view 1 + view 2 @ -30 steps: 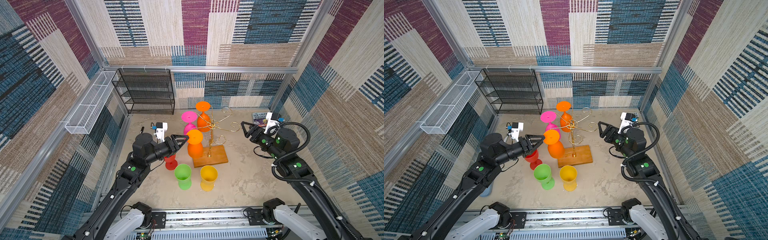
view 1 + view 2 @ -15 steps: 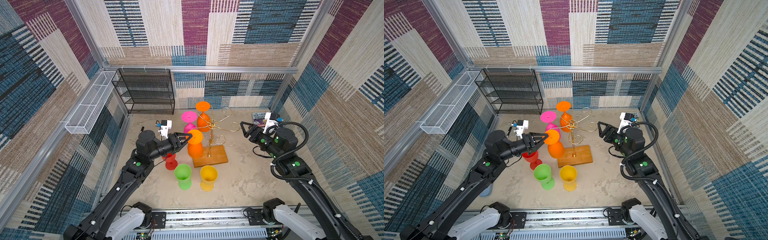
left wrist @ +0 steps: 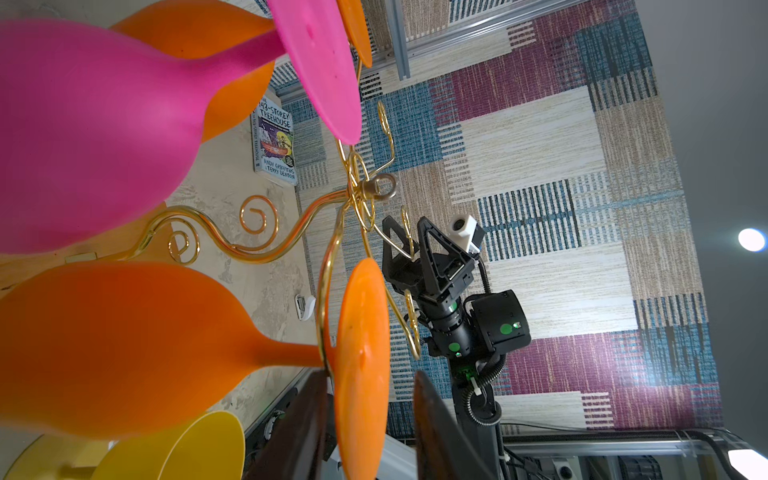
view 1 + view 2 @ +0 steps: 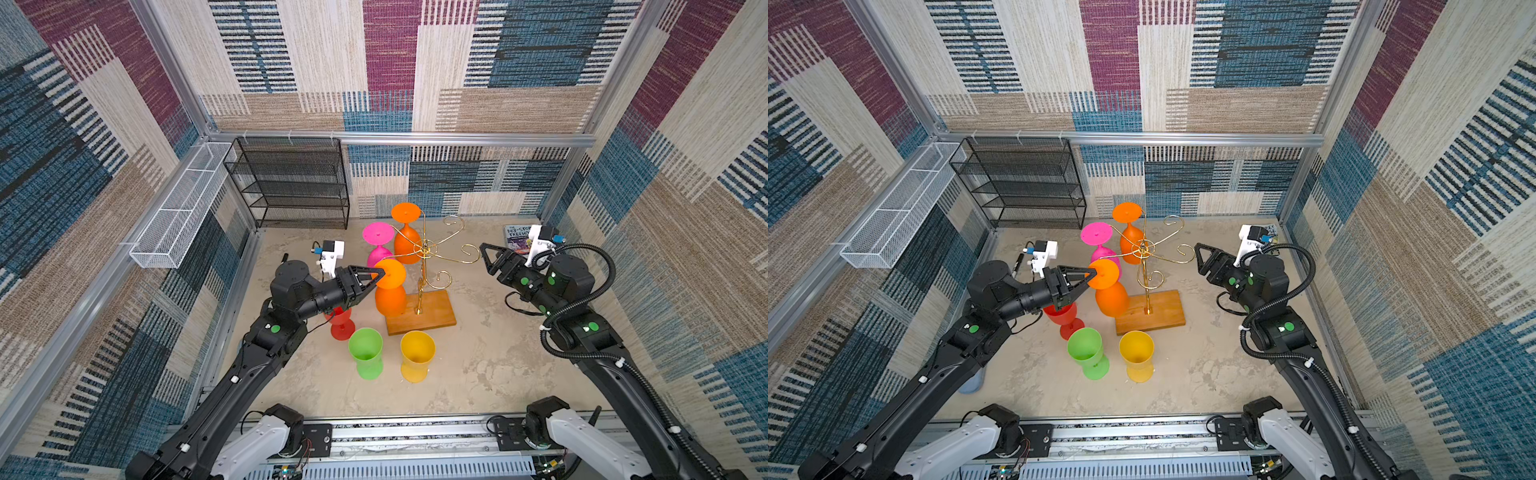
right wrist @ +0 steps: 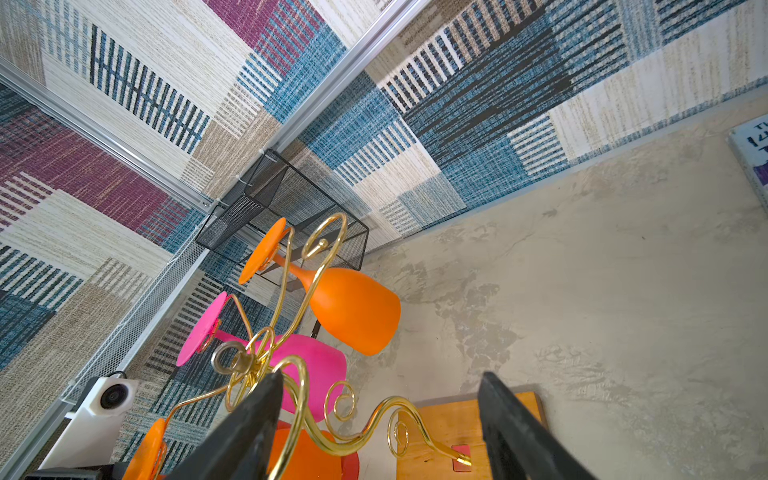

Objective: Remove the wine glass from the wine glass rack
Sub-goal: 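Close the left gripper on the orange glass's foot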

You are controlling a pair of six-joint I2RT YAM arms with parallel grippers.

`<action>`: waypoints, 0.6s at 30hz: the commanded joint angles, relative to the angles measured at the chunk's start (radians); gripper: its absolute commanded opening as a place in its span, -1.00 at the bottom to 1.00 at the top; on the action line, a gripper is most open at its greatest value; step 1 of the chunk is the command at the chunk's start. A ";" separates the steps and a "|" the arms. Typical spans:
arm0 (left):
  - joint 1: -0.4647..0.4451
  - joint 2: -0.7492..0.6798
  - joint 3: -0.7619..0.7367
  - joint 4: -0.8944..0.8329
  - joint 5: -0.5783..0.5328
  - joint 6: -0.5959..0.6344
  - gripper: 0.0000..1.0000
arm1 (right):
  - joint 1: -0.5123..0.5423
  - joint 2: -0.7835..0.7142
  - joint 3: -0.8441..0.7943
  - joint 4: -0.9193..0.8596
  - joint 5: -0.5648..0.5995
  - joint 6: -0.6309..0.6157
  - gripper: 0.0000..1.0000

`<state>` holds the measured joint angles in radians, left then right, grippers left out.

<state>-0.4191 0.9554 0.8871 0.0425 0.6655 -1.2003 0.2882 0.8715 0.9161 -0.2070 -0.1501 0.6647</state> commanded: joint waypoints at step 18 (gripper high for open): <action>0.001 0.015 0.018 -0.022 0.045 0.028 -0.68 | -0.001 -0.012 -0.008 0.031 -0.009 0.003 0.51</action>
<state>-0.4191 0.9672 0.8997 0.0212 0.6880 -1.1973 0.2878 0.8650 0.9112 -0.2070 -0.1570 0.6651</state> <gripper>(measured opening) 0.177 0.755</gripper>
